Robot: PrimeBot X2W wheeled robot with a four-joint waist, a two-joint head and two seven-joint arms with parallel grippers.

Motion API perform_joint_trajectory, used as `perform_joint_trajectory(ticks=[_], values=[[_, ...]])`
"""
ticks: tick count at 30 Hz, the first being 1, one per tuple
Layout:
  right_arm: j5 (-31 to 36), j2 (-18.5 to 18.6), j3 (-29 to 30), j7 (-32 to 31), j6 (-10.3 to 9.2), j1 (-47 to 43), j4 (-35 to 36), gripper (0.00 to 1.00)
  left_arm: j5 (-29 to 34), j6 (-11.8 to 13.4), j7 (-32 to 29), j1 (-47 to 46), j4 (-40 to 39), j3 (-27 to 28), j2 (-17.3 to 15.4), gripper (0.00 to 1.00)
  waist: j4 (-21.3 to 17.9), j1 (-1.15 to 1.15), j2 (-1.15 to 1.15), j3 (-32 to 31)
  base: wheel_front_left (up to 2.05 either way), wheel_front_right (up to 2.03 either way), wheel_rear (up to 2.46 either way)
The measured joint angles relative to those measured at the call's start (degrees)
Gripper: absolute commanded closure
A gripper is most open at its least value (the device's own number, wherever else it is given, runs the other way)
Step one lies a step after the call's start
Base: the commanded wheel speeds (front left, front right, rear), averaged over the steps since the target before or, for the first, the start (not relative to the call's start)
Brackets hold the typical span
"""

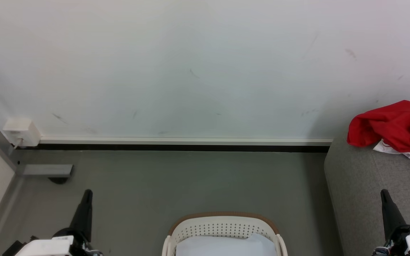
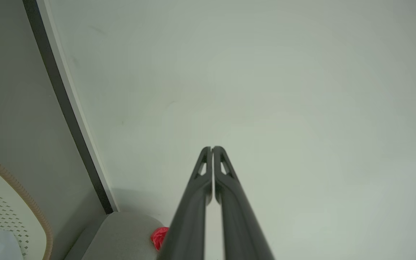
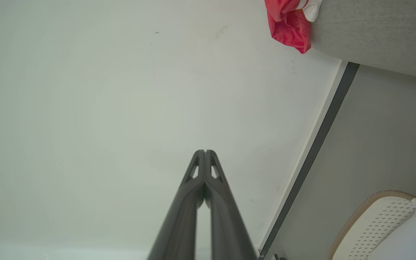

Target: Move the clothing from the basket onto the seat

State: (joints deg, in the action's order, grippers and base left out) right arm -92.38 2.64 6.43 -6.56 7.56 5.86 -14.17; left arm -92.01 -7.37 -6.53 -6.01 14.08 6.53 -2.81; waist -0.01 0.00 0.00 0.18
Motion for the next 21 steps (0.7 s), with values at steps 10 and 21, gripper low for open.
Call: perform_joint_trajectory(ticks=[10, 21], values=[[0.0, 0.01, 0.0, 0.0, 0.0, 0.01, 0.01, 1.0, 0.0, 0.0, 0.0, 0.0, 0.0, 0.0, 0.0, 1.0, 0.0, 0.0, 0.0, 0.0, 0.0, 0.0, 0.0], [0.0, 0.01, 0.01, 0.0, 0.0, 0.01, 0.01, 1.0, 0.0, 0.0, 0.0, -0.01, 0.0, 0.0, 0.0, 1.0, 0.0, 0.0, 0.0, 0.0, 0.0, 0.0, 0.0]])
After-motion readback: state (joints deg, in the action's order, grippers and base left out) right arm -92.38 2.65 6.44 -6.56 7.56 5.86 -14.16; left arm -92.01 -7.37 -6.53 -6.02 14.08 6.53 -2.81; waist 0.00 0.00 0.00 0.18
